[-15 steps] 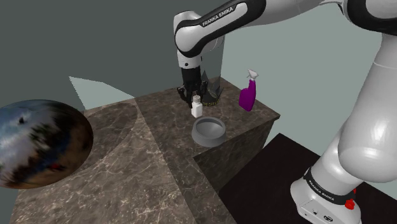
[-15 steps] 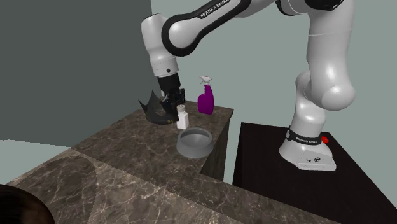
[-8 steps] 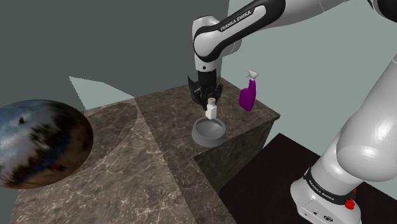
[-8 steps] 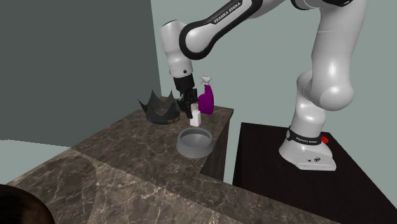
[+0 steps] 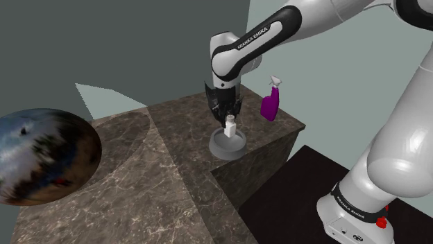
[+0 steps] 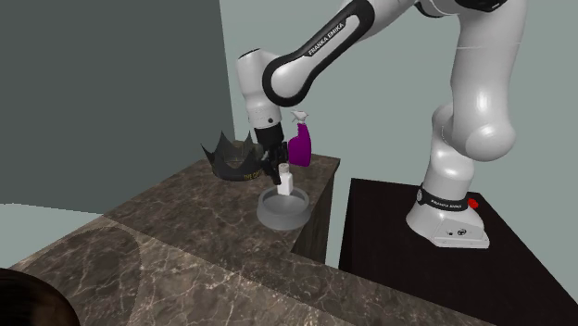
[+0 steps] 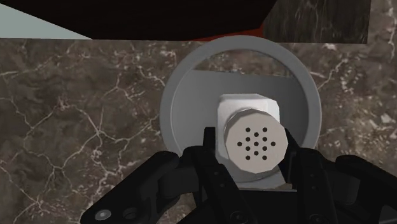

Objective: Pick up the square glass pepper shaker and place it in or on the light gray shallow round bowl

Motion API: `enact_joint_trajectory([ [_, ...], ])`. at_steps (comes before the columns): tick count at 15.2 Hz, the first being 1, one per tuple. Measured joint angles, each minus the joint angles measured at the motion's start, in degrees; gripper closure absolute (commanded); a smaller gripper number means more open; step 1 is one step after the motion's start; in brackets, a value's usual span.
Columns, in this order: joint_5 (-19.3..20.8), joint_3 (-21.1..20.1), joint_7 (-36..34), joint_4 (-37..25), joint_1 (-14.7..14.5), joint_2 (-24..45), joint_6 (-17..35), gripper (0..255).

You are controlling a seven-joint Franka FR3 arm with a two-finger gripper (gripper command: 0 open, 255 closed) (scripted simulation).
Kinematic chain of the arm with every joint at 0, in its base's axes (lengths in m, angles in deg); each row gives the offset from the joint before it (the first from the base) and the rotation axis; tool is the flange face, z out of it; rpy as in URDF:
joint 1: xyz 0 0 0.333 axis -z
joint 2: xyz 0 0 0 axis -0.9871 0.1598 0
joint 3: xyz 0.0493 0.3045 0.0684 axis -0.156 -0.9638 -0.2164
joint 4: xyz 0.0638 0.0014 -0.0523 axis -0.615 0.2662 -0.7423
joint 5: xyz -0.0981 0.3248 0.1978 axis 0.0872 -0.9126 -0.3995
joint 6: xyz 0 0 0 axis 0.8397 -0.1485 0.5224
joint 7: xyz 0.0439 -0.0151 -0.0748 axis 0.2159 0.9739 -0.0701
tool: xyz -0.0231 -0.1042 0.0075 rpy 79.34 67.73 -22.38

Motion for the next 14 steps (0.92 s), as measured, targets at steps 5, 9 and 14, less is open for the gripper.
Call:
enact_joint_trajectory([
  [5,0.20,0.00,-0.09,0.85,-0.08,1.93,2.76,255],
  [9,0.22,0.02,-0.06,0.90,-0.07,2.11,3.02,255],
  [14,0.22,0.02,-0.06,0.90,-0.07,2.11,3.03,0],
])
